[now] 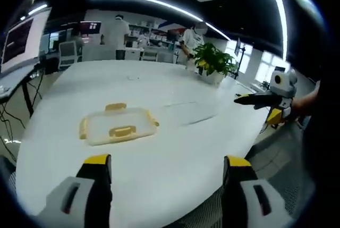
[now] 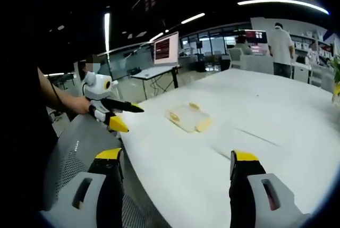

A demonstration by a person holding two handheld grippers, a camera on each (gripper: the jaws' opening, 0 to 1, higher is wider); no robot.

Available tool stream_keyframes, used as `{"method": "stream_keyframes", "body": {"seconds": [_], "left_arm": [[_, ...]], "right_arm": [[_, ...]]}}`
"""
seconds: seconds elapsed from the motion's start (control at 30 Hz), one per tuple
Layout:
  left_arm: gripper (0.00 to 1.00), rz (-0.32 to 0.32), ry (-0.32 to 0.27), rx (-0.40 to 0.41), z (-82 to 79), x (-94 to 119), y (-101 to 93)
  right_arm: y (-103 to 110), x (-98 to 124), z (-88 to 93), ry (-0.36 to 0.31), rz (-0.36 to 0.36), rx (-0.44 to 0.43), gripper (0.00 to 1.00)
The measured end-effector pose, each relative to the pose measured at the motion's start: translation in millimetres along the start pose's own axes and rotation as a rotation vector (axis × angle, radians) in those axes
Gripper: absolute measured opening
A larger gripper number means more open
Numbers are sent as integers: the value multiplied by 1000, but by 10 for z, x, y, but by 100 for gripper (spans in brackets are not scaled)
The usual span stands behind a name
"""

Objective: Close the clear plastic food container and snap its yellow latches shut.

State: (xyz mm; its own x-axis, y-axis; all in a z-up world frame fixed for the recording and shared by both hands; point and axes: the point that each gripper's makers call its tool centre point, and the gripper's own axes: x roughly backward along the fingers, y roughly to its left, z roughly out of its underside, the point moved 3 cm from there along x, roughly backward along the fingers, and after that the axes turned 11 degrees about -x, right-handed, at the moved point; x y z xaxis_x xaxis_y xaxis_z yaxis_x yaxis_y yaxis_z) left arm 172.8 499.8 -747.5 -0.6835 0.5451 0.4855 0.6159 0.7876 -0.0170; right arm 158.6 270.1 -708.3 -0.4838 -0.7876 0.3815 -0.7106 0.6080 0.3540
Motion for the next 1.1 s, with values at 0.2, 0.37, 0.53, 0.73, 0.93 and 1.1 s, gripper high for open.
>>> {"method": "stream_keyframes", "body": {"seconds": [0.2,0.37,0.53,0.73,0.93,1.1], "left_arm": [[82,3,-19,11,-28,-13,85],[81,25,-19,13,-43,-19,86],[80,48,-22,-4,-59,9,115],[81,81,-19,-5,-58,48,209],[79,122,-20,-7,-60,73,308],[78,163,-13,-18,-66,74,361]], "right_arm": [[4,-48,-91,-13,2,-1,80],[18,-110,-143,-18,10,3,80],[37,-179,-168,-19,15,24,79],[39,-253,-226,-29,38,9,78],[88,-368,-245,-23,57,15,77],[135,-461,-277,-27,77,13,77]]}}
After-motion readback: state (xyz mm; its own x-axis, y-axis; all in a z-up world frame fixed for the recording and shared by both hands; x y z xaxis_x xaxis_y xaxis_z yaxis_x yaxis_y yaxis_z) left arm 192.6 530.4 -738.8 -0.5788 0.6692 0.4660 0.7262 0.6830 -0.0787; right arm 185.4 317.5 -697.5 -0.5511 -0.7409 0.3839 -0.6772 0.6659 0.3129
